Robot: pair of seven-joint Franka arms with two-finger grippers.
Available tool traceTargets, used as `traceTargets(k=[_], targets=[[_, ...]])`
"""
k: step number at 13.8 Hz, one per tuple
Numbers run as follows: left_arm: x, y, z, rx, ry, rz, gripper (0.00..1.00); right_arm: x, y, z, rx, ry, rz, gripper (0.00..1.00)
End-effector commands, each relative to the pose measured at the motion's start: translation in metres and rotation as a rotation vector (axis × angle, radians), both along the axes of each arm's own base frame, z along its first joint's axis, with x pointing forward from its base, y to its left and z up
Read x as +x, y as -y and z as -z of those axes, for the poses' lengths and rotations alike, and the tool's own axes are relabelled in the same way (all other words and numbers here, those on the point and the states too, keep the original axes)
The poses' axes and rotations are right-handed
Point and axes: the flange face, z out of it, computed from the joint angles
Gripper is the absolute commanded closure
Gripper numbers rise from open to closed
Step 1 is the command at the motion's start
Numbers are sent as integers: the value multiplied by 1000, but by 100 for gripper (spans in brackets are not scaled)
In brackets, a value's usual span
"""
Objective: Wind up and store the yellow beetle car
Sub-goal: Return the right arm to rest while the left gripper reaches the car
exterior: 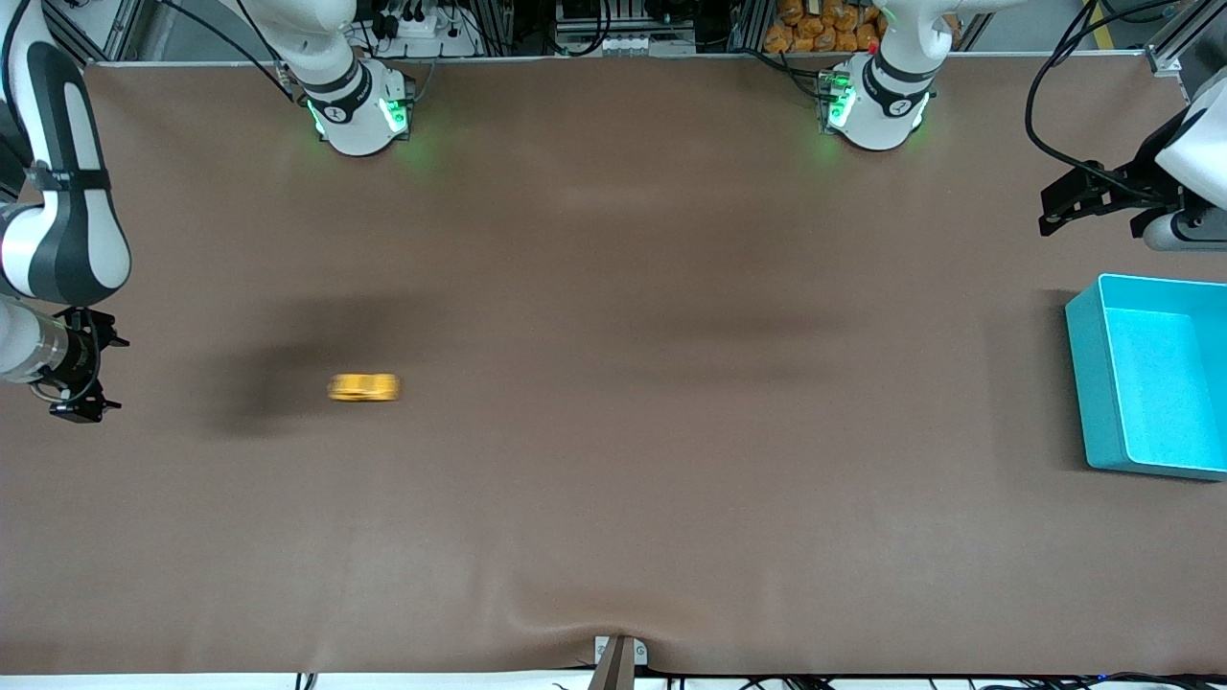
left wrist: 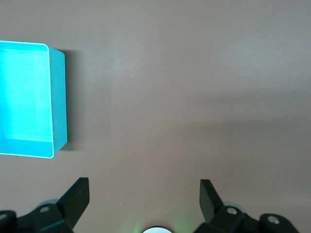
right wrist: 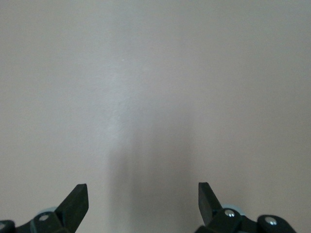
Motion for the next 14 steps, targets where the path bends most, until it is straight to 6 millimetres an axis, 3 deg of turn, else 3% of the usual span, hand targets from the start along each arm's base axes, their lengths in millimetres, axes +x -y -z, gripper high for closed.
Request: traceTargets(k=[1,2,4,7,10,14], targets=[[-3,0,-7,-20,11,2,0,9,-6,-28,0,-25,-76,0],[-4,0,-7,-20,11,4,0,12,-13,-34,2,-33,-114,0],[-4,0,-7,-18,12,4,0,20,-45,-39,0,-30,-180,0],[-3,-1,-7,-18,12,2,0,28,-76,-65,25,-52,-319,0],[-3,-1,-6,-20,10,1,0,32,-91,-97,123,-44,-378,0],[-3,-1,-6,-18,10,2,0,34,-120,-105,152,-38,-465,0]])
